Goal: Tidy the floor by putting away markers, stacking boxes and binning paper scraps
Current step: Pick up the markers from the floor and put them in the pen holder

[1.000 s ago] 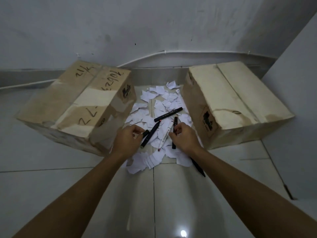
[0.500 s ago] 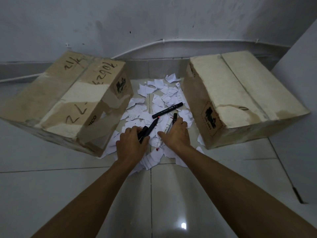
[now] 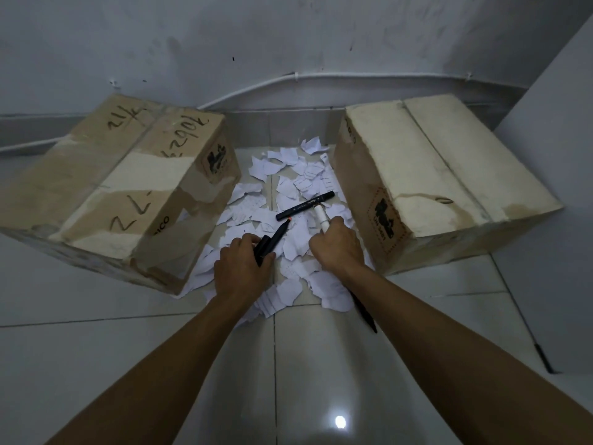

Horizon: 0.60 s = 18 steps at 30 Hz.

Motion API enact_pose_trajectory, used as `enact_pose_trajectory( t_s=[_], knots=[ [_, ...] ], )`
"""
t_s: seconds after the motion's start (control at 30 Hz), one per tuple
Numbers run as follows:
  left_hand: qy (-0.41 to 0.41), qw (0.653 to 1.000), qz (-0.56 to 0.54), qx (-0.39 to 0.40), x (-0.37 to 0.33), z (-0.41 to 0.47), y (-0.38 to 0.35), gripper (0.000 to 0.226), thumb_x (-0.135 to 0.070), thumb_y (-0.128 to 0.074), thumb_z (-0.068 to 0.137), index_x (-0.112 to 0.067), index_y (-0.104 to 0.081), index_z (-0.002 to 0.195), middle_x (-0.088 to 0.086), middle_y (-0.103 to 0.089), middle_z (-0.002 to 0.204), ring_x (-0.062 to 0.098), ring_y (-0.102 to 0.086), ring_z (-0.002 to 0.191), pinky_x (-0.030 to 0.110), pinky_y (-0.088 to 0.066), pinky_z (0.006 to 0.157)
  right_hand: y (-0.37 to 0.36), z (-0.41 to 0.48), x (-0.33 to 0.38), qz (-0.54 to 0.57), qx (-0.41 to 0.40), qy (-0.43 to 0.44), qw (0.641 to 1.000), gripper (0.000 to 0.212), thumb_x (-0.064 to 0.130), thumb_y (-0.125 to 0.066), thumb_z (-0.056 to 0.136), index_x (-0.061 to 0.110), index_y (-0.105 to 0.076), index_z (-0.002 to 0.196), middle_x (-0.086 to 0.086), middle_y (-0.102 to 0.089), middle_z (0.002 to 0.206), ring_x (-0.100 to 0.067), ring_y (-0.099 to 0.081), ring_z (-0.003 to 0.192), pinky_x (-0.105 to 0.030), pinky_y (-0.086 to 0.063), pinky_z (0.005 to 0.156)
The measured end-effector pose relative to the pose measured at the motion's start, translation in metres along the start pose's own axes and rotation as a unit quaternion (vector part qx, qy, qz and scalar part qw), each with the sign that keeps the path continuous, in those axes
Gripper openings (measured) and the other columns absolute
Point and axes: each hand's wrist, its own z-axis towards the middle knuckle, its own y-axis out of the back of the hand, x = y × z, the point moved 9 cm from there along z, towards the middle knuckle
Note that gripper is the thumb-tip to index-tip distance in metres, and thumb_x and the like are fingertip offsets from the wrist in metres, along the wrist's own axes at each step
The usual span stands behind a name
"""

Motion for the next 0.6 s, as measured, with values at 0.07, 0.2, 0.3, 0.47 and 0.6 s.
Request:
enact_pose_trajectory(
  t_s=[0.07,0.2,0.3,0.47,0.6],
  knots=[
    [0.003,1.000,-0.001,0.003,-0.004,0.001,-0.001,0.040,-0.042,-0.067,0.087,-0.017,-0.058,0.117,0.007,-0.065,0.110,0.029,-0.060,0.100,0.046,-0.053,0.083,0.008,-0.004,-0.007,0.001,-0.001,0.008,1.000,0.025,0.027,-0.053,0.084,0.010,-0.052,0.102,-0.008,-0.059,0.094,-0.027,-0.057,0.081,-0.032,-0.042,0.065],
    [-0.002,1.000,-0.012,0.005,-0.009,0.002,0.000,0.034,-0.031,-0.066,0.089,-0.011,-0.058,0.116,0.012,-0.065,0.110,0.032,-0.060,0.101,0.048,-0.052,0.084,0.025,-0.018,-0.028,-0.061,-0.037,0.051,0.996,0.025,0.031,-0.060,0.088,0.008,-0.054,0.096,-0.007,-0.060,0.086,-0.023,-0.056,0.072,-0.028,-0.038,0.056],
    [-0.007,1.000,-0.019,0.006,-0.012,-0.001,0.000,0.033,-0.024,-0.067,0.088,-0.008,-0.059,0.116,0.014,-0.065,0.111,0.033,-0.060,0.103,0.047,-0.052,0.086,0.029,-0.032,-0.052,-0.106,-0.036,0.059,0.992,0.031,0.037,-0.065,0.088,0.010,-0.052,0.096,-0.011,-0.063,0.092,-0.028,-0.061,0.078,-0.030,-0.043,0.061],
    [-0.026,0.999,-0.020,0.021,-0.016,-0.008,-0.005,0.037,-0.014,-0.066,0.084,-0.004,-0.057,0.118,0.018,-0.063,0.110,0.035,-0.059,0.103,0.049,-0.052,0.086,0.023,-0.049,-0.077,-0.138,-0.002,0.062,0.988,0.034,0.038,-0.067,0.088,0.011,-0.051,0.099,-0.012,-0.065,0.099,-0.031,-0.064,0.090,-0.030,-0.043,0.067],
    [-0.029,0.999,-0.002,0.032,-0.013,-0.011,-0.010,0.045,-0.018,-0.071,0.083,-0.003,-0.055,0.123,0.020,-0.061,0.114,0.036,-0.058,0.106,0.049,-0.051,0.089,0.021,-0.053,-0.073,-0.126,0.013,0.082,0.989,0.029,0.036,-0.065,0.087,0.015,-0.045,0.086,-0.010,-0.062,0.090,-0.029,-0.062,0.082,-0.029,-0.041,0.063]
  ],
)
